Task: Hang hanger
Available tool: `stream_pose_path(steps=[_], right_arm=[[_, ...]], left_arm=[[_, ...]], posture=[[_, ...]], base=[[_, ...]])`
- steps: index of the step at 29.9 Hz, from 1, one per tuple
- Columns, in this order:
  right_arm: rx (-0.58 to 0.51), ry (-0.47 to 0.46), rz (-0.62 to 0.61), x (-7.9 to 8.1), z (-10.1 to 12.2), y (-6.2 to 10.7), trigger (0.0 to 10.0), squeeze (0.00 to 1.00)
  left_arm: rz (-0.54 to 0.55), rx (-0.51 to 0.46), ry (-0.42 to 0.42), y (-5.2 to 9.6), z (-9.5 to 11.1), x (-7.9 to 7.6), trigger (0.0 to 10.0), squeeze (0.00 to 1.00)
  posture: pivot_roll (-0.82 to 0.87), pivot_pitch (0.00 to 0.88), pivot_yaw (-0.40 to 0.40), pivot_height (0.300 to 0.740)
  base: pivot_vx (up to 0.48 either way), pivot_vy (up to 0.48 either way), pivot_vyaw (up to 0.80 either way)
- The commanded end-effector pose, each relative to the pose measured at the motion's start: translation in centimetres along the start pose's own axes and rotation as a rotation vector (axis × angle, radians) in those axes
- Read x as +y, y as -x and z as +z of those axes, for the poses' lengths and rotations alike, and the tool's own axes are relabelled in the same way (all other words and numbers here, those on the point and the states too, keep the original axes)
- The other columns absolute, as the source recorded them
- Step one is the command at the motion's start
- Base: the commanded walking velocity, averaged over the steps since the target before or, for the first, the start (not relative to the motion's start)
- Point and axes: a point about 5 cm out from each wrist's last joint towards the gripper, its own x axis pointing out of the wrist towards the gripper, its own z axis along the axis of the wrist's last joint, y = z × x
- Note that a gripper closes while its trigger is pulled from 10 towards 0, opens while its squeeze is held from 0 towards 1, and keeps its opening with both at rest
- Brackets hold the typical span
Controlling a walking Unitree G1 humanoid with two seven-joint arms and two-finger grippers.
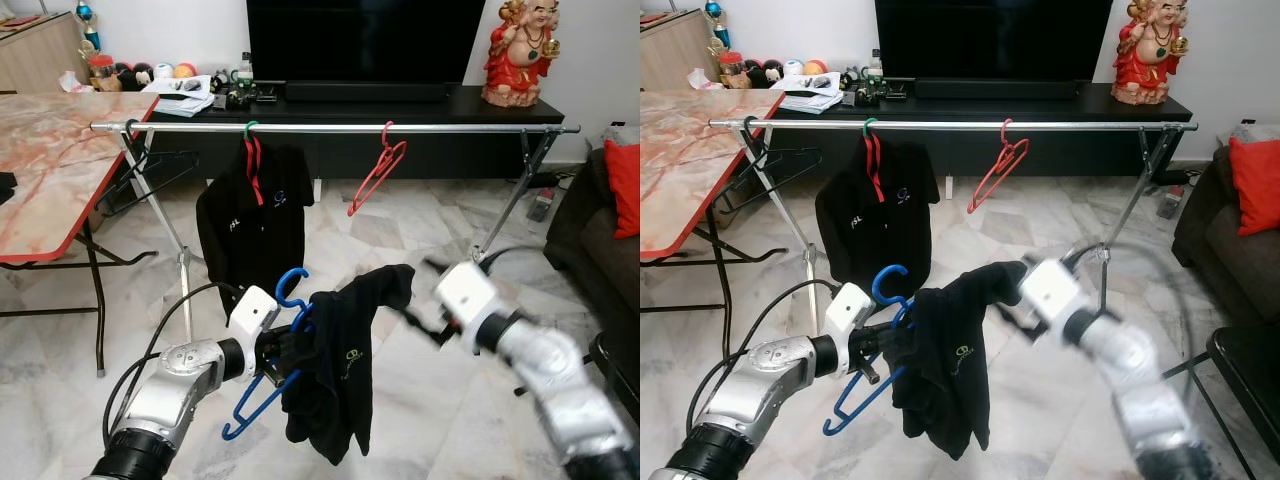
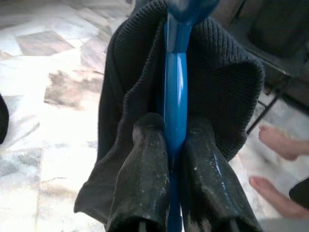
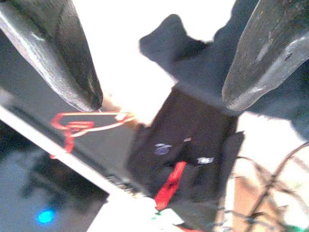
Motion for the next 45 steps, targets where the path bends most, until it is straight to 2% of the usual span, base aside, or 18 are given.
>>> stream_pose_path(steps=[1,2,3,4,5,6,12,15,19,20,26,27,28,29,30,32,40,45], right_arm=[[-0.013,-0.011,-0.05,-1.5,0.3,0.2,10.0,1.0],[-0.019,-0.012,-0.024,-1.7,0.4,0.2,10.0,1.0],[-0.021,0.004,0.036,-1.7,0.6,0.1,10.0,0.85],[-0.021,0.017,0.06,-1.6,0.6,0.1,10.0,0.85],[-0.015,0.042,0.095,-1.4,0.6,0.1,10.0,0.06],[0.012,0.079,0.183,-1.0,0.3,0.0,10.0,0.0],[0.024,0.114,0.329,-1.0,0.3,-0.3,10.0,0.0],[-0.036,0.066,0.574,-0.1,1.0,0.3,10.0,0.0],[-0.057,0.018,0.666,-0.1,1.3,0.3,10.0,0.0],[-0.048,0.009,0.707,-0.1,1.1,0.2,10.0,1.0],[0.08,0.084,0.899,0.7,-1.0,0.6,10.0,1.0],[0.129,0.14,0.874,0.8,-1.7,0.3,10.0,0.82],[0.165,0.18,0.846,0.9,-2.3,0.0,10.0,0.49],[0.167,0.194,0.828,1.1,-2.4,-0.4,10.0,0.34],[0.124,0.151,0.828,1.5,-2.1,-0.8,10.0,0.0],[0.078,0.106,0.843,1.8,-1.6,-1.1,10.0,0.0],[0.01,0.123,0.953,2.9,-0.8,-1.9,10.0,0.0],[0.03,0.111,1.054,3.4,-1.0,-1.6,10.0,0.0]], left_arm=[[-0.043,0.028,-0.055,0.1,-0.3,-0.3,10.0,0.0],[-0.056,0.043,-0.066,0.3,-0.5,-0.3,10.0,0.0],[-0.074,0.061,-0.073,0.5,-0.7,-0.4,10.0,0.0],[-0.081,0.068,-0.072,0.5,-0.8,-0.4,10.0,0.0],[-0.101,0.081,-0.079,0.7,-0.9,-0.5,10.0,0.0],[-0.153,0.116,-0.095,1.0,-1.3,-0.7,10.0,0.0],[-0.24,0.136,-0.119,1.5,-1.1,-1.2,10.0,0.0],[-0.248,0.12,-0.125,1.3,-0.7,-1.2,10.0,0.0],[-0.257,0.116,-0.129,1.3,-0.6,-1.2,10.0,0.0],[-0.263,0.116,-0.131,1.3,-0.5,-1.3,10.0,0.0],[-0.291,0.113,-0.16,1.5,0.0,-1.4,10.0,0.0],[-0.293,0.114,-0.172,1.5,0.2,-1.4,10.0,0.0],[-0.297,0.115,-0.182,1.5,0.4,-1.4,10.0,0.0],[-0.308,0.115,-0.191,1.5,0.7,-1.5,10.0,0.0],[-0.333,0.118,-0.204,1.5,1.0,-1.8,10.0,0.0],[-0.361,0.123,-0.215,1.6,1.2,-2.1,10.0,0.0],[-0.434,0.146,-0.256,1.5,1.6,-2.8,10.0,0.0],[-0.441,0.156,-0.259,1.4,1.6,-2.9,10.0,0.0]], posture=[[-0.02,0.024,-0.02,0.74],[-0.02,0.024,-0.02,0.74],[-0.02,0.025,-0.021,0.74],[-0.02,0.025,-0.021,0.74],[-0.02,0.025,-0.021,0.74],[-0.02,0.023,-0.022,0.74],[-0.02,0.029,-0.024,0.74],[-0.02,0.025,-0.027,0.74],[-0.02,0.019,-0.03,0.74],[-0.02,0.017,-0.032,0.74],[-0.02,0.009,-0.037,0.74],[-0.02,0.008,-0.04,0.74],[-0.02,0.009,-0.04,0.74],[-0.01,0.007,-0.04,0.74],[-0.01,0.005,-0.041,0.74],[-0.01,0.005,-0.041,0.74],[0.0,0.0,-0.043,0.74],[0.0,0.0,-0.046,0.74]], base=[[0.0,0.0,0.0],[0.0,0.0,0.0],[0.0,0.0,0.0],[0.0,0.0,0.0],[0.0,0.0,0.0],[0.0,0.0,0.0],[0.0,0.0,0.0],[0.0,0.0,0.0],[0.0,0.0,0.0],[0.0,0.0,0.0],[0.0,0.0,0.0],[0.0,0.0,0.0],[0.0,0.0,0.0],[0.0,0.0,0.0],[0.0,0.0,0.0],[0.0,0.0,0.0],[0.0,0.0,0.0],[0.0,0.0,0.0]])
